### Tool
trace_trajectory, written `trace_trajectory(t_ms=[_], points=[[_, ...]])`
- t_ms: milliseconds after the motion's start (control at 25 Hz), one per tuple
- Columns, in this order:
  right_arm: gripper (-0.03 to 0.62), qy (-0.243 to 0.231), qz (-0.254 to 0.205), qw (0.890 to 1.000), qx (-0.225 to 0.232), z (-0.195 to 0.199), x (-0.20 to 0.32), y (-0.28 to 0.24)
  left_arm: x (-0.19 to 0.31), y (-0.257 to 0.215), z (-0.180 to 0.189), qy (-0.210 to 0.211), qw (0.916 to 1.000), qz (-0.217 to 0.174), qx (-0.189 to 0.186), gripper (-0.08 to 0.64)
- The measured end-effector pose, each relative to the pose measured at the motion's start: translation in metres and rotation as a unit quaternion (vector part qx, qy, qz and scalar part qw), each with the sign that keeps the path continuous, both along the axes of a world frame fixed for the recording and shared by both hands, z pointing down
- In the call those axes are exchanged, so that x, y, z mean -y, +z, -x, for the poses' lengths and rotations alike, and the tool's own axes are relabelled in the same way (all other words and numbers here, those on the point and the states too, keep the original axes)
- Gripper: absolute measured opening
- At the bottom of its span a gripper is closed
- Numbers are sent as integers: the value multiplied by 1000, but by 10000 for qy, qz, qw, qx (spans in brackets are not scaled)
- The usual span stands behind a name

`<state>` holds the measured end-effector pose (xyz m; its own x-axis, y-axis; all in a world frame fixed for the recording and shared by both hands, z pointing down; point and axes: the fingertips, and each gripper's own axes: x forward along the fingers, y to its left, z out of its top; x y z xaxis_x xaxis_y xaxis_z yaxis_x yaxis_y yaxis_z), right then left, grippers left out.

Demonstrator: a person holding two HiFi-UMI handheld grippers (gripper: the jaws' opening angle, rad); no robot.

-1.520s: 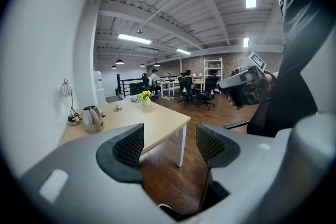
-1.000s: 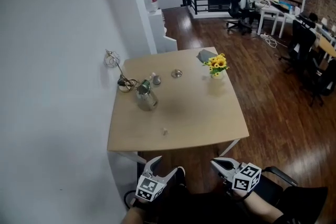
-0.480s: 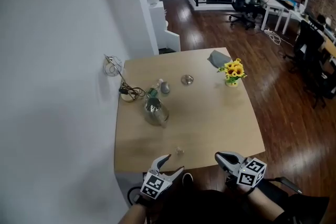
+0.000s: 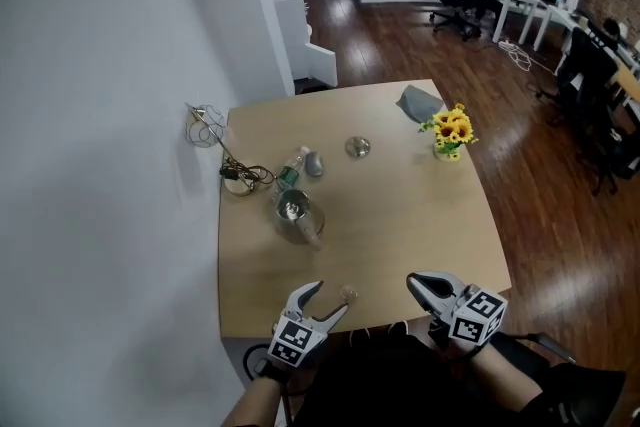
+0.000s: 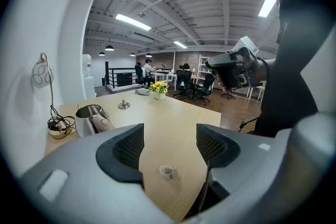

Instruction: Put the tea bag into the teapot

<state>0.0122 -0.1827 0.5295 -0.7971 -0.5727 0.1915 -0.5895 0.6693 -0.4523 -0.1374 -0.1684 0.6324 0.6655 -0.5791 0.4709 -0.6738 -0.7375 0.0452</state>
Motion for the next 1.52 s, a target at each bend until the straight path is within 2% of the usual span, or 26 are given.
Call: trace_trajectory(t_ms=[200,360,480,760,960,1240,1360,1520], points=[[8,-29,34,9999,-116,3,16,8,10,17,3,63,9996,139,226,308],[8,-129,196,9997,-84,5,25,19,10,49,-6,314,9969,410,600,289],[8,-219,310,9992,-151,6,27,25,5,79,-16,516,9908,745,1002,258],[8,-312,554,9976,-261,3,33,48,17,158,-24,837,9727,1175,1817,160],[8,-302,669,9970,-243,-2,35,53,12,179,-37,1222,9614,1304,2093,144],[8,-258,683,9972,-157,-8,39,48,7,196,-41,1363,9511,1321,2437,24],[8,-235,679,9973,-123,-11,40,47,9,192,-40,1295,9529,1308,2411,1],[8,-221,682,9974,-118,-13,40,45,26,161,-31,980,9637,1020,2264,1]])
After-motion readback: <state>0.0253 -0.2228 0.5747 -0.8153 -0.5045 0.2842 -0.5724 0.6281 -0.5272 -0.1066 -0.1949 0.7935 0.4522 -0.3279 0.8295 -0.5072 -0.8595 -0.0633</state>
